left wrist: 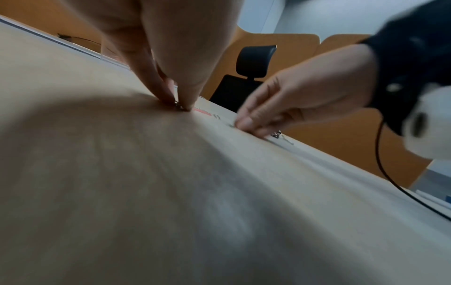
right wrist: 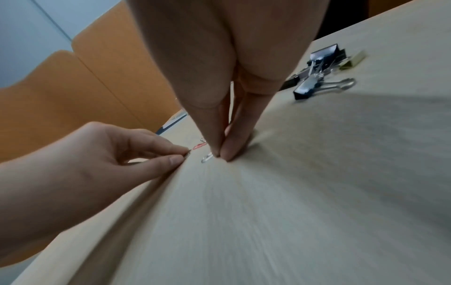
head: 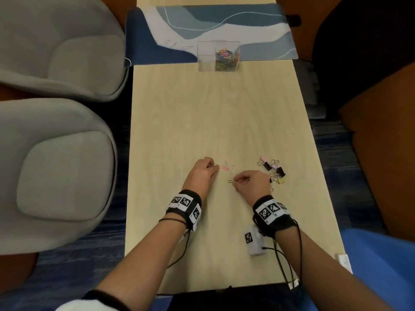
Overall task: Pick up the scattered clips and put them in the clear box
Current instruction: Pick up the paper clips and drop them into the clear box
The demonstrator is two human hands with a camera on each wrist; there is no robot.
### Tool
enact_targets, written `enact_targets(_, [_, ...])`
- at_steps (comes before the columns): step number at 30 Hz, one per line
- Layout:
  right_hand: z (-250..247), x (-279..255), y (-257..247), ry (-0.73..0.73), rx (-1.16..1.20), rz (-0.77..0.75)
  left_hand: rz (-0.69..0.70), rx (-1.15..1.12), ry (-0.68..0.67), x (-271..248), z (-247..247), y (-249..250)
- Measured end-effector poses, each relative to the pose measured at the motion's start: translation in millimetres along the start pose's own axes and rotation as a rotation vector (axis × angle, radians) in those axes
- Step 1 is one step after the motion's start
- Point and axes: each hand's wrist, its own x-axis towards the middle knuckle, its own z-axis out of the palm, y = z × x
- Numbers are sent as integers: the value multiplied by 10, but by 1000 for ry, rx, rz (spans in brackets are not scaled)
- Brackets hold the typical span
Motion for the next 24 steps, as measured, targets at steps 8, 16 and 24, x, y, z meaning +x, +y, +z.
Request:
enact_targets(8, [66,121,-118,28,-178,-229,-38,59,-59,-15,-78,33])
enact_targets(16, [193,-137,-285,-111,-1061,-593,-91,86,-174,86,-224,61])
enact_targets(24, [14,12,-389,-362,-1253,-757,-201,-29,-177,207,-335,-9])
